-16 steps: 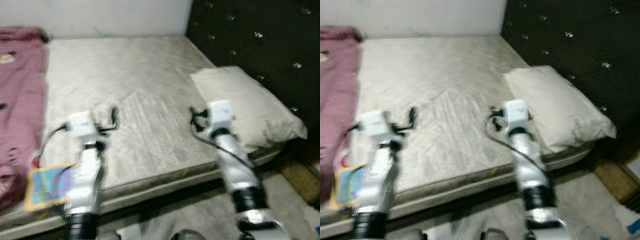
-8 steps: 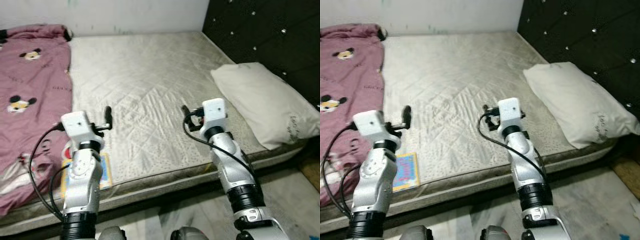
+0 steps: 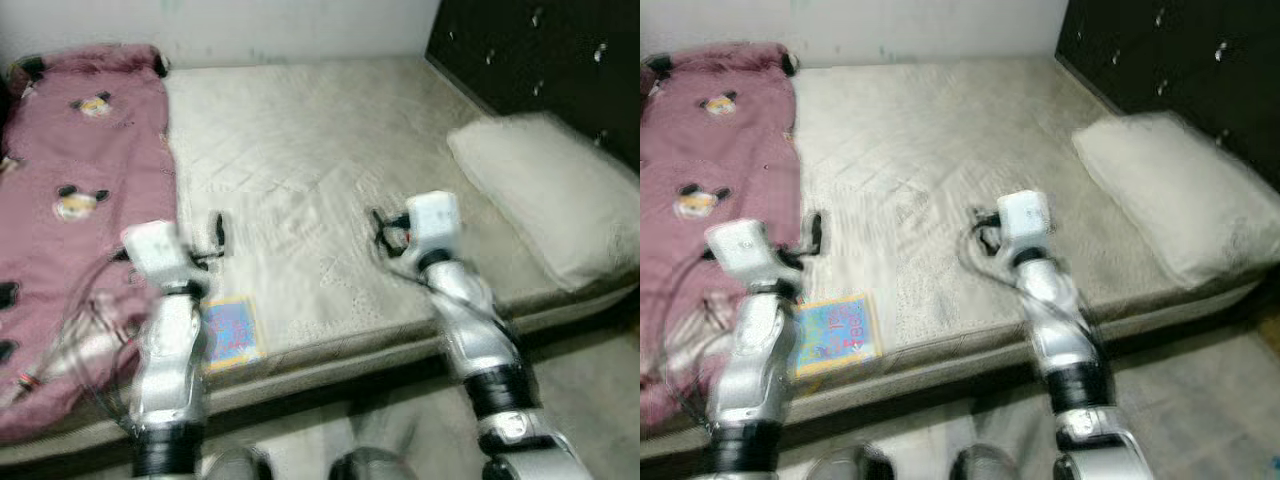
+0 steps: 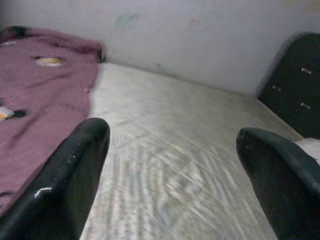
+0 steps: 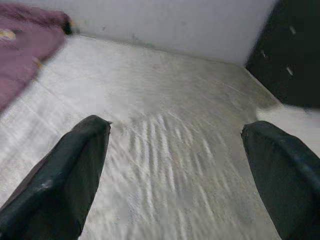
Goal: Clean up the room
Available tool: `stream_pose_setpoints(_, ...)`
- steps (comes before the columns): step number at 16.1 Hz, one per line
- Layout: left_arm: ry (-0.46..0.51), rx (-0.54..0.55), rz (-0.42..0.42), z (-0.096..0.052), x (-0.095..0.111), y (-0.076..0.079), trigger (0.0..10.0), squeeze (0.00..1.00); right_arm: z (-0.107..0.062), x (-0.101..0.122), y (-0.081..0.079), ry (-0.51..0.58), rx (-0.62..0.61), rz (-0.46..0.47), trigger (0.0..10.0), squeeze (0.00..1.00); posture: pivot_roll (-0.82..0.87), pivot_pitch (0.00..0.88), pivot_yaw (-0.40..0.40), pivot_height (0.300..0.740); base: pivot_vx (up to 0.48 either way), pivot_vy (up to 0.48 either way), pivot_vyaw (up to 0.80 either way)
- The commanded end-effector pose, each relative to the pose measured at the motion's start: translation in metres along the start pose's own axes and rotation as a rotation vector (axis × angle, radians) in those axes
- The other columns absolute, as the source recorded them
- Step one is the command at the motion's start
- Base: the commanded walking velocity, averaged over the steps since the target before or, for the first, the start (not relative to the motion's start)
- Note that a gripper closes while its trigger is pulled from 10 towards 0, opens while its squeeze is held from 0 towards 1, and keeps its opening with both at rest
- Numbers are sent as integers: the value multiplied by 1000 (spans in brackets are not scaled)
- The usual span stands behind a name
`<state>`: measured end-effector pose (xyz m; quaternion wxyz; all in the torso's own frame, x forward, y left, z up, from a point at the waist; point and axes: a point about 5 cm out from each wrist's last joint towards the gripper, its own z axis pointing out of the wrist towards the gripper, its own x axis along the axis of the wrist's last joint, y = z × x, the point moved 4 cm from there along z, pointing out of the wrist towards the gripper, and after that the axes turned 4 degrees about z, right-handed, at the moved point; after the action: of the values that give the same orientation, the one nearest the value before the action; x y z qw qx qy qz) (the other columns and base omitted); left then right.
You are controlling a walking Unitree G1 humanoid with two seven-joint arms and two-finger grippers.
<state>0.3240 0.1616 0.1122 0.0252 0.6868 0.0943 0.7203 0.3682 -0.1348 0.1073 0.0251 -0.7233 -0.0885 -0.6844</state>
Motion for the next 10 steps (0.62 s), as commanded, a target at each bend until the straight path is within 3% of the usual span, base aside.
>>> stream_pose_setpoints(1,19,19,15,1,5,-4,10000,0,2,8,-3,27,9,15,10000,0,-67,0,-51,740,0,330,0)
stream_pose_setpoints(5,28,10,23,1,6,-3,10000,0,2,9,-5,35,23,-19,10000,0,-67,0,-51,740,0,0,0)
stream_pose_setpoints(10,28,-3,23,0,6,-1,10000,0,1,7,-6,34,21,-20,10000,0,-67,0,-49,740,0,0,675)
